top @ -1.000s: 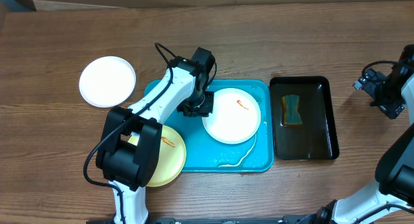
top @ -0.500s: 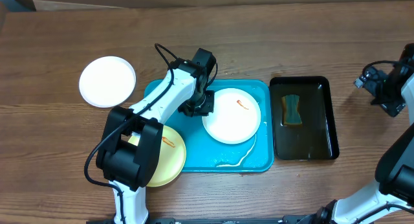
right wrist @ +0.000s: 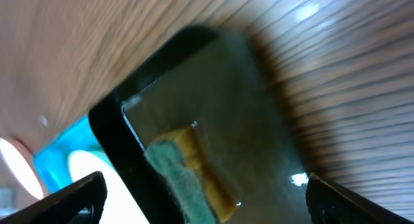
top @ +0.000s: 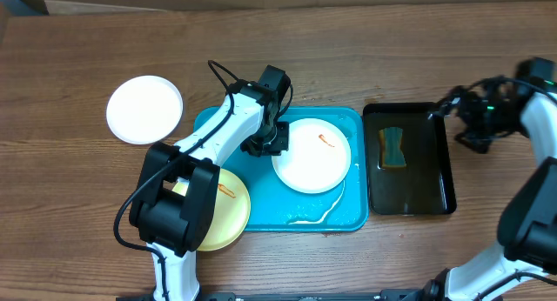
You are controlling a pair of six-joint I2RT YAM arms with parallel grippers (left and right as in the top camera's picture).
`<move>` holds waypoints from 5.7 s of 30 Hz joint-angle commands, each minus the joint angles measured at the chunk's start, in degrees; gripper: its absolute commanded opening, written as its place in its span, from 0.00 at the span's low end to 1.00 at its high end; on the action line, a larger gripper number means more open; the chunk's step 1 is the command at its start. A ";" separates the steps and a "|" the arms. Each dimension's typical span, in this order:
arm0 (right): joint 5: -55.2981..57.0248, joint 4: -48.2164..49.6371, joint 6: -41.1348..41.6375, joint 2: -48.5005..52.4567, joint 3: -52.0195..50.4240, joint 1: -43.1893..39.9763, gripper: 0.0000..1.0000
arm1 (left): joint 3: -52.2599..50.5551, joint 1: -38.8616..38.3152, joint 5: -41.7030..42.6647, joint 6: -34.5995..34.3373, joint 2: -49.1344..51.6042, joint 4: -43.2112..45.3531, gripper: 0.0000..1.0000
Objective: Clean dirty plates on tray and stack at the side
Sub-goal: 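Lower the right gripper into the black tray onto the sponge, then grasp the sponge with the right gripper and rub it in the water, then carry the sponge with the right gripper over the held white plate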
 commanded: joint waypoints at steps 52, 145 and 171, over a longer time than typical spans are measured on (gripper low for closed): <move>23.82 5.18 -1.62 -1.64 -7.19 23.47 0.60 | -2.84 -0.39 0.57 0.48 0.85 3.78 0.17; 27.52 8.59 -1.64 -1.60 -12.28 22.71 0.04 | -3.17 -0.44 -0.31 0.28 0.85 4.07 0.20; 41.51 -8.46 1.92 -1.90 2.49 27.23 0.04 | -3.17 -0.44 -0.33 0.55 0.85 4.24 0.04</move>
